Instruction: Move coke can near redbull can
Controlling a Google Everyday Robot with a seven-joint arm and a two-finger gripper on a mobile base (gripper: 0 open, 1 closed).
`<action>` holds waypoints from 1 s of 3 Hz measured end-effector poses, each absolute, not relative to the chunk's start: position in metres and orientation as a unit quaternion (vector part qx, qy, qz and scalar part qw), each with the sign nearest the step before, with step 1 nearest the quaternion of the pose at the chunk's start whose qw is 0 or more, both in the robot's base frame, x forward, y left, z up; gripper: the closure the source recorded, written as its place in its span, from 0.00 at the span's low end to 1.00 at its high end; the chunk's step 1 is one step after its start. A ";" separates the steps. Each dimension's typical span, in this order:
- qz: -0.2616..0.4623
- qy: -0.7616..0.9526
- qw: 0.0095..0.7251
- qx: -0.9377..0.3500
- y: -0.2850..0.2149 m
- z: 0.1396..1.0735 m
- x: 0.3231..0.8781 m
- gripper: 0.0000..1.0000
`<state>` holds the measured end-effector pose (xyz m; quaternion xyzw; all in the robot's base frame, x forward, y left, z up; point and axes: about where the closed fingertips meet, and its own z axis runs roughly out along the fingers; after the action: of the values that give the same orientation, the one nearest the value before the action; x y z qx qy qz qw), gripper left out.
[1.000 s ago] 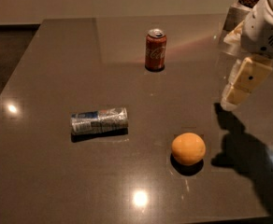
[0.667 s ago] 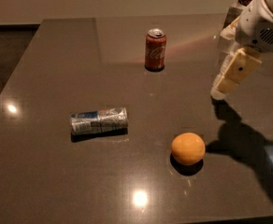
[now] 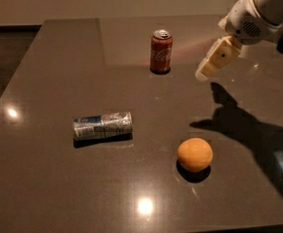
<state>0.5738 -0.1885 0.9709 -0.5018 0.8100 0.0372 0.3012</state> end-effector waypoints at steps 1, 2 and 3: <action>0.055 0.813 0.327 -0.478 -0.179 0.970 0.605 0.00; 0.085 0.815 0.348 -0.455 -0.163 0.962 0.642 0.00; 0.113 0.816 0.360 -0.438 -0.146 0.951 0.673 0.00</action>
Offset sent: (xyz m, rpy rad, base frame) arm 0.1208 0.0425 -0.0205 0.2655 -0.0190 -0.0888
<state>0.6734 -0.1458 0.9507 -0.4381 0.8159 0.1131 0.3600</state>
